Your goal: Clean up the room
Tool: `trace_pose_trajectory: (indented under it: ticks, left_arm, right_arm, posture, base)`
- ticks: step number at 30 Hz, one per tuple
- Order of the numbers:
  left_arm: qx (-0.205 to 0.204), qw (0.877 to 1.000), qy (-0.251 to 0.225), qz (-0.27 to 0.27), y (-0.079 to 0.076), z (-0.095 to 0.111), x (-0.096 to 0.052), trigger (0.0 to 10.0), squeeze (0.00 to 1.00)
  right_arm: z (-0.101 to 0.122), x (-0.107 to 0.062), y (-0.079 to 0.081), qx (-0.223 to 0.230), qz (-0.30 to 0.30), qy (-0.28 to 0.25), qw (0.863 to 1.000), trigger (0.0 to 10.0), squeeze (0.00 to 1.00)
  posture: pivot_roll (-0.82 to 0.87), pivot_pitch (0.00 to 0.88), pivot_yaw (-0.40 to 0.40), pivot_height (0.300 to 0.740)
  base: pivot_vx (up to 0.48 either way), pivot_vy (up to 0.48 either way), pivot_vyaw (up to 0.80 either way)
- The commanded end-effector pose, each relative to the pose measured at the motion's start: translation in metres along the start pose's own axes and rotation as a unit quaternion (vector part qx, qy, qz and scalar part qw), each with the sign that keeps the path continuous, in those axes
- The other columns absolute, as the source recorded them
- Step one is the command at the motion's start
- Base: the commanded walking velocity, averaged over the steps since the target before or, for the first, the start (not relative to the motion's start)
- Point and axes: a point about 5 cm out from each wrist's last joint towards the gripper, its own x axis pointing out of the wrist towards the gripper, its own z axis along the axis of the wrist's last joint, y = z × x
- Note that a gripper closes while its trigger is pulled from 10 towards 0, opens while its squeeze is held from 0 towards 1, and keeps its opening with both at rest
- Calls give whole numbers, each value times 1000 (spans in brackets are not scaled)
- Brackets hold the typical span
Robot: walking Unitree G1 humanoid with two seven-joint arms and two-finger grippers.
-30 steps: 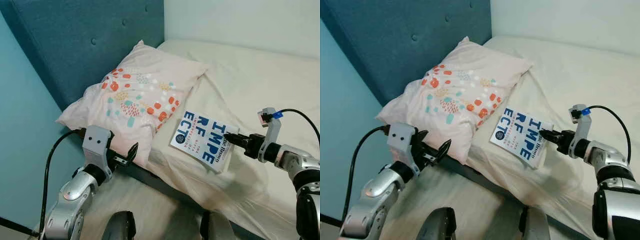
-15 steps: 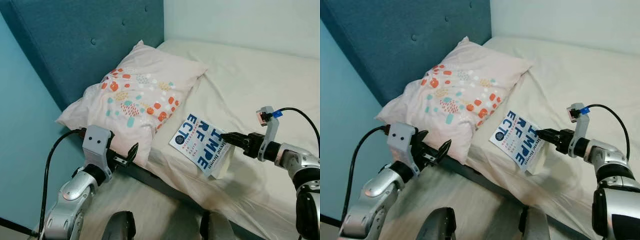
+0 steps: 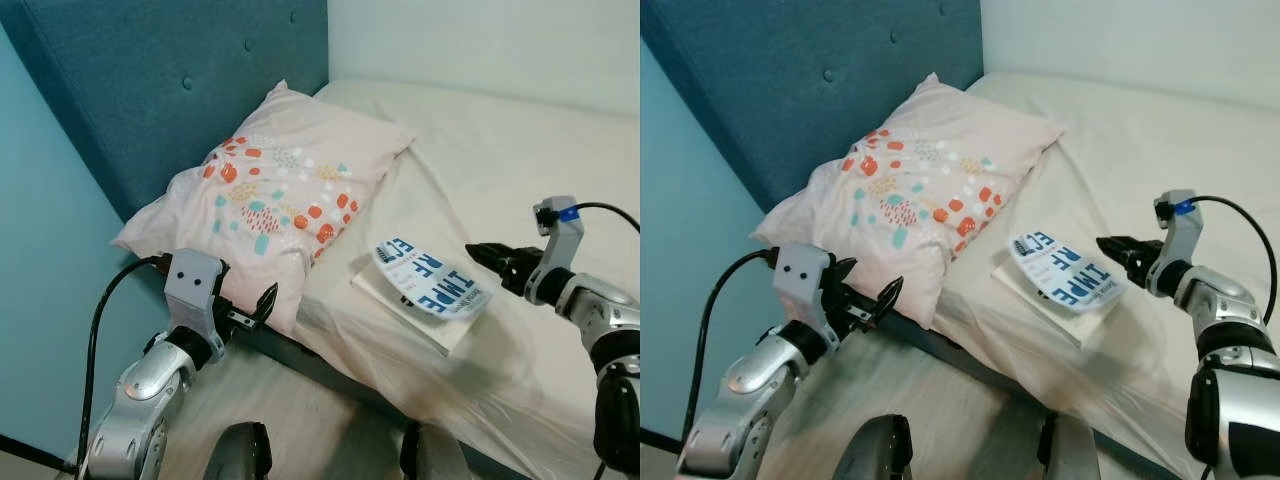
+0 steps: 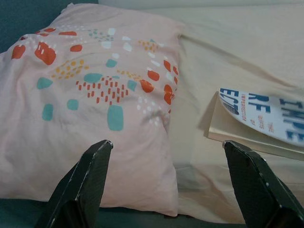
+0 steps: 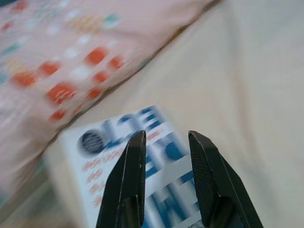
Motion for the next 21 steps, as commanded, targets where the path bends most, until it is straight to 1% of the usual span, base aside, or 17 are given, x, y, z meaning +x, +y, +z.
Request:
trace_pose_trajectory:
  ticks: [1, 4, 6, 7, 9, 10, 12, 13, 14, 15, 16, 18, 19, 20, 21]
  left_arm:
    - [4, 1000, 12, -1, 1, -3, -2, 10000, 0]
    - [4, 1000, 12, -1, 1, -4, 0, 10000, 0]
    - [2, 1000, 14, 3, 3, -5, 1, 10000, 0]
    - [2, 1000, 14, 3, 3, -5, 1, 10000, 0]
    - [5, 999, 35, 17, 6, -12, 2, 10000, 0]
    - [5, 999, 35, 17, 6, -12, 2, 10000, 0]
    - [4, 999, 39, 33, 7, -17, 3, 10000, 0]
    - [4, 999, 39, 33, 7, -17, 3, 10000, 0]
    - [1, 998, 41, 47, 6, -22, 6, 10000, 0]
    - [-2, 998, 43, 53, 6, -25, 7, 10000, 0]
    - [-2, 998, 43, 53, 6, -25, 7, 10000, 0]
    - [-8, 997, 48, 59, 4, -29, 8, 10000, 0]
    - [-9, 997, 50, 60, 4, -30, 8, 10000, 0]
    - [-9, 997, 50, 60, 4, -30, 8, 10000, 0]
    - [-10, 997, 51, 61, 3, -30, 8, 10000, 0]
  right_arm:
    - [5, -3, -6, 6, -29, -22, 999, 10000, 0]
    - [14, -2, -7, -11, -52, -45, 998, 10000, 0]
    - [18, 1, -6, -43, -66, -46, 996, 10000, 0]
    - [18, 1, -6, -43, -66, -46, 996, 10000, 0]
    - [17, 7, 1, -82, -74, -38, 993, 10000, 0]
    - [17, 7, 1, -82, -74, -38, 993, 10000, 0]
    - [7, 19, 20, -118, -50, -41, 991, 10000, 0]
    - [7, 19, 20, -118, -50, -41, 991, 10000, 0]
    - [-11, 30, 42, -120, -35, -49, 991, 10000, 0]
    - [-19, 32, 51, -126, -36, -54, 990, 10000, 0]
    - [-19, 32, 51, -126, -36, -54, 990, 10000, 0]
    - [-34, 33, 63, -126, -56, -64, 988, 10000, 0]
    - [-40, 32, 67, -119, -74, -72, 988, 10000, 0]
    - [-40, 32, 67, -119, -74, -72, 988, 10000, 0]
    - [-44, 30, 70, -102, -90, -80, 987, 10000, 0]
  posture:
    - [182, 188, 53, 574]
    - [175, 180, 46, 574]
    - [169, 177, 42, 574]
    - [169, 177, 42, 574]
    - [147, 159, 32, 574]
    - [147, 159, 32, 574]
    - [116, 138, 29, 574]
    - [116, 138, 29, 574]
    - [94, 125, 24, 574]
    - [88, 120, 24, 574]
    - [88, 120, 24, 574]
    - [74, 107, 18, 574]
    - [74, 104, 18, 574]
    - [74, 104, 18, 574]
    - [71, 99, 16, 574]
  base:
    - [0, 0, 0]
    - [0, 0, 0]
    - [0, 0, 0]
    - [0, 0, 0]
    - [0, 0, 0]
    - [0, 0, 0]
    - [0, 0, 0]
    - [0, 0, 0]
    - [0, 0, 0]
    - [0, 0, 0]
    - [0, 0, 0]
    - [0, 0, 0]
    - [0, 0, 0]
    - [0, 0, 0]
    - [0, 0, 0]
